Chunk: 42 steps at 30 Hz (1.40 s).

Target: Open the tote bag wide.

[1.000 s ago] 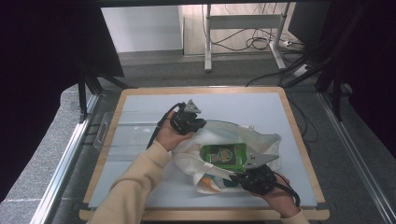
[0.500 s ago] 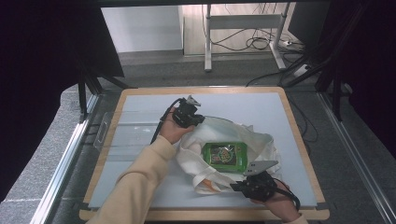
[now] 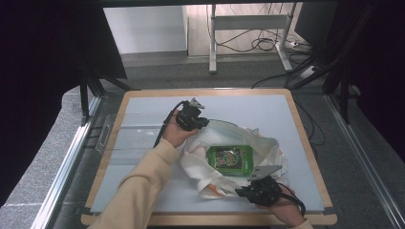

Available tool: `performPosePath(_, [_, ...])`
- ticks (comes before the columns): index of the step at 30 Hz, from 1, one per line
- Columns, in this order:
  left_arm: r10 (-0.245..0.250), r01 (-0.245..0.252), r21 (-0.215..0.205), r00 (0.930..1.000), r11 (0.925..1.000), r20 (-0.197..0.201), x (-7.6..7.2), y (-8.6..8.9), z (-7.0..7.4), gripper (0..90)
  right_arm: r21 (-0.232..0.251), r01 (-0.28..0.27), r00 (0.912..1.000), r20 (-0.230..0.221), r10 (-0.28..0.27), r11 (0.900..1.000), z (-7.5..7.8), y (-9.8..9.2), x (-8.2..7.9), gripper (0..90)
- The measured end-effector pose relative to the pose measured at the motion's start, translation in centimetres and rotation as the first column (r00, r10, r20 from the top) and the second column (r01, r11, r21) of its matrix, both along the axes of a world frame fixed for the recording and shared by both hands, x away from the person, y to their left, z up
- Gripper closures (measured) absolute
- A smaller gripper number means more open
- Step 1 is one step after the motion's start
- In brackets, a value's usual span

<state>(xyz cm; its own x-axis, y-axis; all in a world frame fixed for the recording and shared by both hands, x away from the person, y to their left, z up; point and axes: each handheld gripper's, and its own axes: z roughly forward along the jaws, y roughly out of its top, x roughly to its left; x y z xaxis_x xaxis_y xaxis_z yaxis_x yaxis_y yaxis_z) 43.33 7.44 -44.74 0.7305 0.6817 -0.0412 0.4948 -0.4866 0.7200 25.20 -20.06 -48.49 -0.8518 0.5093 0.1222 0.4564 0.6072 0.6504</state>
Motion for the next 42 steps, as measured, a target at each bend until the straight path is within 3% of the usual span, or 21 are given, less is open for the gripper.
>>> performPosePath(7, [-0.02, 0.02, -0.018, 0.9998, 0.9996, 0.009, -0.8, 0.4, 0.5, 76.4, 0.018, 0.011, 0.9998, 0.014, -0.011, 1.0, 0.2, -0.1, 0.2, 85.0])
performPosePath(12, [-0.046, 0.046, -0.044, 0.9989, 0.998, 0.007, -1.6, 1.1, 1.4, 62.1, 0.029, 0.028, 0.9993, 0.024, -0.028, 0.999, 0.5, -0.2, 0.2, 76.9])
performPosePath(16, [-0.069, 0.071, -0.087, 0.9973, 0.9937, 0.025, -3.3, 2.1, 2.8, 52.0, 0.057, 0.042, 0.9982, 0.042, -0.044, 0.998, 0.8, -0.3, 0.2, 65.0])
performPosePath(20, [-0.089, 0.094, -0.111, 0.995, 0.9894, 0.045, -4.8, 2.4, 3.6, 47.2, 0.086, 0.06, 0.996, 0.062, -0.065, 0.994, 1.2, -0.5, 0.3, 58.6])
performPosePath(22, [-0.116, 0.122, -0.134, 0.9916, 0.9835, 0.057, -6.2, 2.5, 3.9, 45.2, 0.106, 0.07, 0.9944, 0.072, -0.077, 0.992, 1.6, -0.6, 0.3, 56.6])
performPosePath(23, [-0.116, 0.122, -0.134, 0.9916, 0.9835, 0.057, -6.2, 2.5, 3.9, 44.3, 0.115, 0.072, 0.9937, 0.078, -0.081, 0.991, 1.8, -0.7, 0.3, 55.7])
performPosePath(26, [-0.156, 0.163, -0.155, 0.9861, 0.9743, 0.057, -7.9, 2.3, 4.0, 41.0, 0.137, 0.083, 0.9907, 0.096, -0.096, 0.987, 2.3, -0.8, 0.2, 52.8])
performPosePath(30, [-0.171, 0.177, -0.167, 0.984, 0.9699, 0.048, -9.2, 2.1, 3.7, 39.0, 0.152, 0.093, 0.9883, 0.106, -0.11, 0.984, 2.7, -1.1, 0.2, 50.0])
performPosePath(36, [-0.188, 0.194, -0.131, 0.9806, 0.9723, 0.057, -10.7, 2.0, 2.8, 38.1, 0.162, 0.107, 0.9858, 0.111, -0.126, 0.981, 3.0, -1.4, 0.3, 46.9])
performPosePath(42, [-0.208, 0.212, -0.142, 0.9771, 0.9668, 0.045, -11.5, 2.4, 1.7, 37.9, 0.177, 0.112, 0.9837, 0.119, -0.134, 0.978, 3.3, -1.5, 0.2, 43.4])
